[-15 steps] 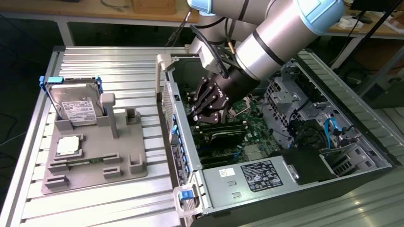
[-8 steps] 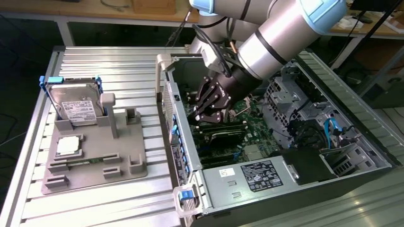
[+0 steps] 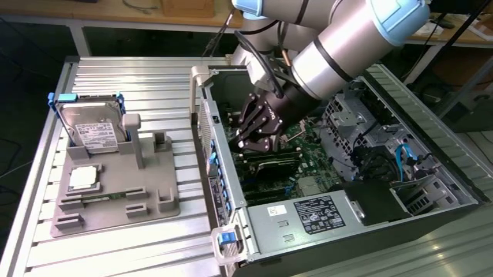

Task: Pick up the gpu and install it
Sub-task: 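Press down on the gpu until it lock into place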

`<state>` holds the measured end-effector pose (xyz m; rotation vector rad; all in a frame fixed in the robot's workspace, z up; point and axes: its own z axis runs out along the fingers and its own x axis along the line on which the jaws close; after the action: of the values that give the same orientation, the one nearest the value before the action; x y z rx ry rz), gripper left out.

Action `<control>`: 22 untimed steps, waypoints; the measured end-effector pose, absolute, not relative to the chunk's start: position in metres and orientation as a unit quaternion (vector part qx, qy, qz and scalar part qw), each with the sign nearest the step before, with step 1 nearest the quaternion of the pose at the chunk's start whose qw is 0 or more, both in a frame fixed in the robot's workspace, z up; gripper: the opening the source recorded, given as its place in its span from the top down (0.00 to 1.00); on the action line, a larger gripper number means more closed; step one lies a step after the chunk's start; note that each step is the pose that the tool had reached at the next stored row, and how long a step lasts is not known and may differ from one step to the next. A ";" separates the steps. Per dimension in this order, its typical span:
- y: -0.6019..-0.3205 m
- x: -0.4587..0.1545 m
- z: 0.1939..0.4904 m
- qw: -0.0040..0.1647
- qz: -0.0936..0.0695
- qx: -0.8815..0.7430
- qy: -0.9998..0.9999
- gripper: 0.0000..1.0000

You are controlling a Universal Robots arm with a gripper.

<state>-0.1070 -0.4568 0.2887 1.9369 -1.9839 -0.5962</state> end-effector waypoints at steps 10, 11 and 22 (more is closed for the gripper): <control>-0.471 -0.108 0.289 0.144 -0.222 0.677 -0.687 0.89; -0.471 -0.106 0.289 0.146 -0.225 0.676 -0.687 0.89; -0.475 -0.102 0.285 0.152 -0.236 0.673 -0.684 0.89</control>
<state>-0.1020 -0.4754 0.2849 1.9327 -1.9621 -0.6779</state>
